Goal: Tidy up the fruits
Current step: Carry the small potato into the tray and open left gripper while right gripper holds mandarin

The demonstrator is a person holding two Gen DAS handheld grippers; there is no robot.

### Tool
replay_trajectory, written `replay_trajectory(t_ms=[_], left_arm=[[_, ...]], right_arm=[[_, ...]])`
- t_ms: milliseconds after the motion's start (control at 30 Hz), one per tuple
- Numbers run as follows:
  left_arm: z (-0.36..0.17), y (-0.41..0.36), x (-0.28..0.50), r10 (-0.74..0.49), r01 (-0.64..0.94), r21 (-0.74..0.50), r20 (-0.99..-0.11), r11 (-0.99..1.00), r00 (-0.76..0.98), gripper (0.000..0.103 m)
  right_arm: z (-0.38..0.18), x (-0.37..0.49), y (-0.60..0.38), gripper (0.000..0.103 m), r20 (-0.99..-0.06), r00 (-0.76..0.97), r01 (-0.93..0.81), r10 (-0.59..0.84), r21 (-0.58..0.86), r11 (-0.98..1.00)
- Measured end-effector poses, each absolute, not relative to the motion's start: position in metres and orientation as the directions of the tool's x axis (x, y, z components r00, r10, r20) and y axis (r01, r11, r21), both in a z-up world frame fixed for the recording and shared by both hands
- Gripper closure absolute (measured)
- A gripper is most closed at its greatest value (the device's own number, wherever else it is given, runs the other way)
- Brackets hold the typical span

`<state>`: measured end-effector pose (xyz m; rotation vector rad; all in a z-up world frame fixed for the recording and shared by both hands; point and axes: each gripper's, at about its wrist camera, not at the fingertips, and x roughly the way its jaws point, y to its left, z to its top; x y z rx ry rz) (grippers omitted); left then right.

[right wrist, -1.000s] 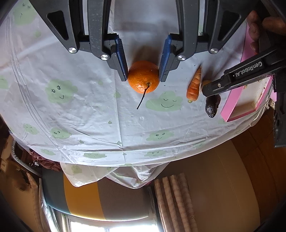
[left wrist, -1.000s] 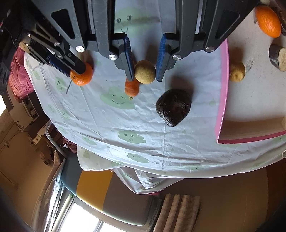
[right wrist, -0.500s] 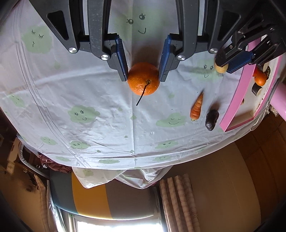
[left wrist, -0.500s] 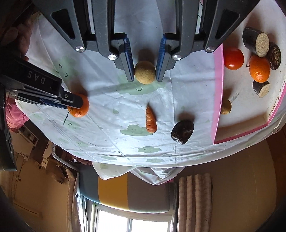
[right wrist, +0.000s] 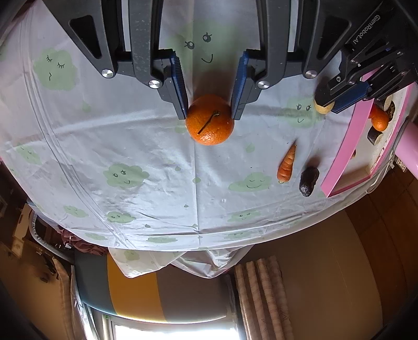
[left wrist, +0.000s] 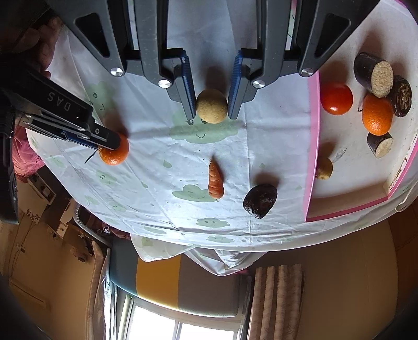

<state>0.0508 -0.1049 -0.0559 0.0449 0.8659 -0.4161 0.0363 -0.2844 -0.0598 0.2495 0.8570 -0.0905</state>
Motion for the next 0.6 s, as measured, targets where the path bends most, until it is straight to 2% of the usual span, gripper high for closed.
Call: replay_trajectory(t_ms=[333,600], left_arm=[[-0.025,-0.083,0.038,-0.346,0.366,-0.130,-0.703,0.921,0.621,0.078],[-0.011,-0.050,0.042,-0.314,0.302,-0.143,-0.689,0.942,0.654,0.078]], right_arm=[[-0.061,0.038,-0.280,0.069,-0.763,0.647,0.189,-0.004,0.155,0.970],[-0.060,0.041,-0.273,0.069,-0.767,0.641,0.185,-0.039,0.104,0.977]])
